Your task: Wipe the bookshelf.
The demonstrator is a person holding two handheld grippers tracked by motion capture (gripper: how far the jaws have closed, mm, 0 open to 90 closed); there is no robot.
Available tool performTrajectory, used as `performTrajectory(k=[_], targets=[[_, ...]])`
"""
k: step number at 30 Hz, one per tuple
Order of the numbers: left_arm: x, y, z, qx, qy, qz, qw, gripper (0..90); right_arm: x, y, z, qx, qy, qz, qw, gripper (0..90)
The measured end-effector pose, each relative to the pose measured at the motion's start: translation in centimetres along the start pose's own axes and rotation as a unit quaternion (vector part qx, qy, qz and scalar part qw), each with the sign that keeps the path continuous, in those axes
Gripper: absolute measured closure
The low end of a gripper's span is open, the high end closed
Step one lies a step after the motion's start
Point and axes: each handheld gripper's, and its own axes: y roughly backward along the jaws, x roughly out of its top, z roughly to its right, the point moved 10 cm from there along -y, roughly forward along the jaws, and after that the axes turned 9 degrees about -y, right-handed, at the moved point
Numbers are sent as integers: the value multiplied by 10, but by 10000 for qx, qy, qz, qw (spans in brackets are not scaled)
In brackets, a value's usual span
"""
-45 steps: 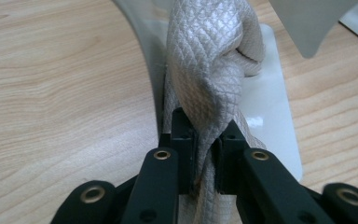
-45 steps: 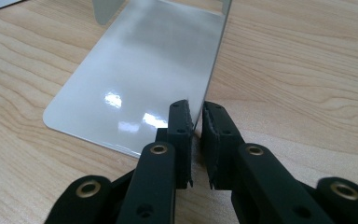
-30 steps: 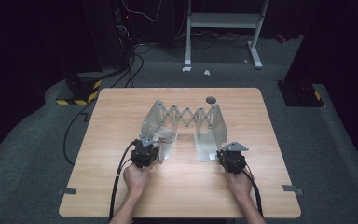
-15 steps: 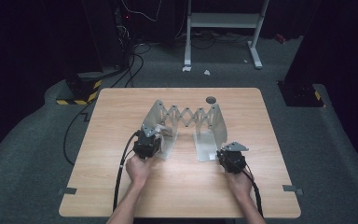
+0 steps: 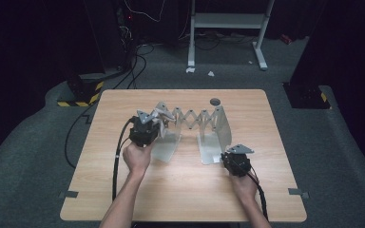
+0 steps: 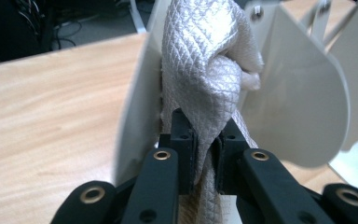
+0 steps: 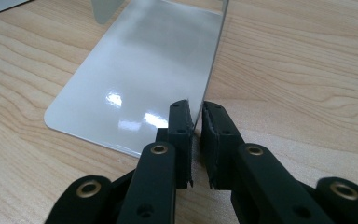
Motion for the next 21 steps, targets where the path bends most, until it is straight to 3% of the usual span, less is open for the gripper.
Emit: performTrajectory(k=[5,12,18,21], targets=[[13,-2,-6,10,52,-1,10000,808,0,0,0,4,-6,-1,10000,822],[21,-16,-3,159,-123,-128,9997,810,0,0,0,18,6,0,10000,822],[21,-18,-3,291,-243,-166,9991,809,0,0,0,-6,13,2,10000,822],[23,-18,0,196,-246,-102,9995,809,0,0,0,-3,10,2,10000,822]])
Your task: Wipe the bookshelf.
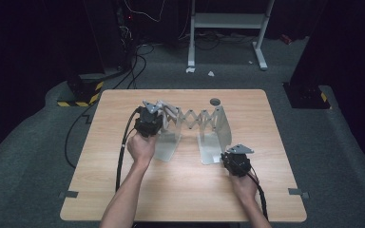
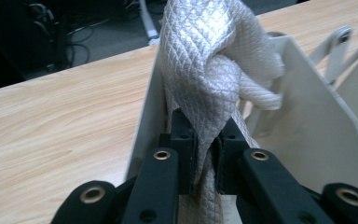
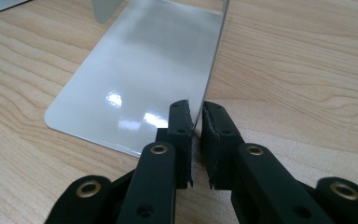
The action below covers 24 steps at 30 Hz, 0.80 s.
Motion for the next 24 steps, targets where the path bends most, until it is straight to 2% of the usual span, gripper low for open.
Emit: performTrajectory(k=[5,6,12,18,22,24], targets=[[6,-3,0,-130,-20,45,9999,809,0,0,0,4,-4,-1,10000,822],[7,-4,-1,-151,31,44,9999,810,0,0,0,5,-4,-1,10000,822],[7,-16,6,-183,-95,-46,9998,809,0,0,0,-6,5,0,10000,821],[2,-30,13,-260,-211,-177,9993,809,0,0,0,-25,29,7,10000,822],[-5,-39,16,-354,-141,-270,9989,809,0,0,0,-25,29,7,10000,822],[-10,-44,18,-374,-184,-363,9985,808,0,0,0,-26,30,6,10000,822]])
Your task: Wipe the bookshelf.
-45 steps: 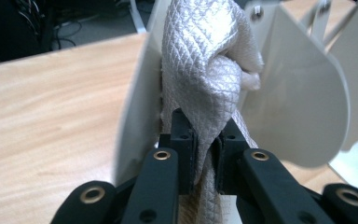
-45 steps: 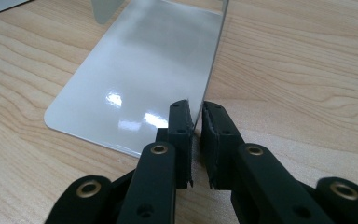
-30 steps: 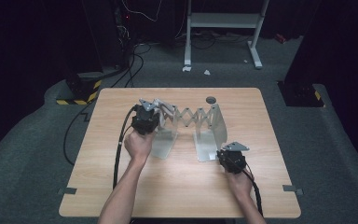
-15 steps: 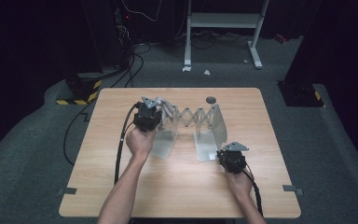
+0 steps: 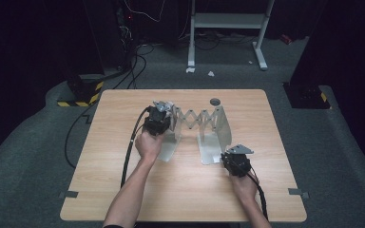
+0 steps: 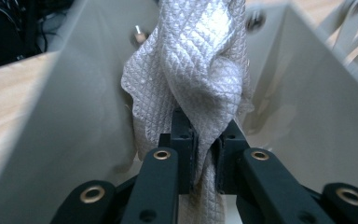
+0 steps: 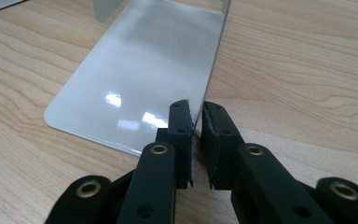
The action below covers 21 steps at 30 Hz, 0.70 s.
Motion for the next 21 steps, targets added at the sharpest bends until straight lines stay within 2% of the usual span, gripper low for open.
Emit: performTrajectory(k=[11,14,18,21], targets=[[-33,-32,16,-194,-4,-400,9990,809,-1,1,0,28,12,-2,10000,822],[-44,-39,22,-214,-90,-576,9981,809,-1,1,0,37,4,-3,10000,822],[-55,-44,22,-249,93,-653,9975,809,-1,1,0,45,1,-1,10000,823],[-61,-45,18,-233,93,-718,9971,809,-1,1,0,31,1,-5,10000,822]])
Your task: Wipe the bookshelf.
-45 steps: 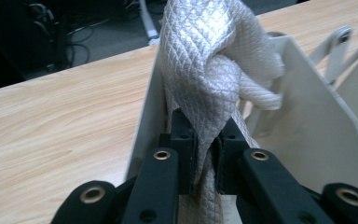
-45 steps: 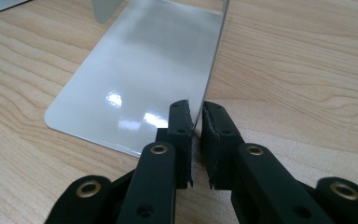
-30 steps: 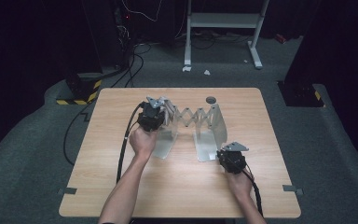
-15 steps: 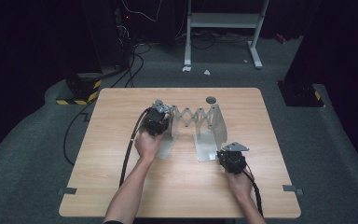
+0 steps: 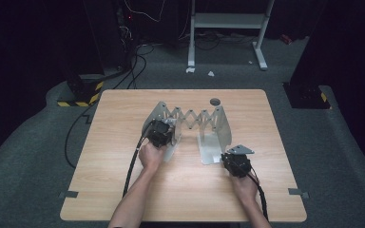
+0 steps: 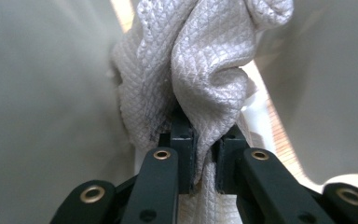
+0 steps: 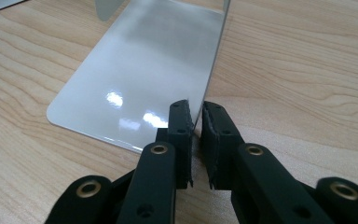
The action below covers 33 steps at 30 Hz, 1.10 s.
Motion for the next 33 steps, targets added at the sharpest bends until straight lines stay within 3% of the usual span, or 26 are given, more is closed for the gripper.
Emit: performTrajectory(k=[8,22,33], targets=[[-10,4,-5,131,-58,-16,9999,809,0,0,0,8,16,5,10000,822],[-45,30,0,198,-159,135,9996,809,0,0,0,13,5,3,10000,822],[-68,45,1,79,48,268,9996,807,0,0,0,26,-11,2,10000,823]])
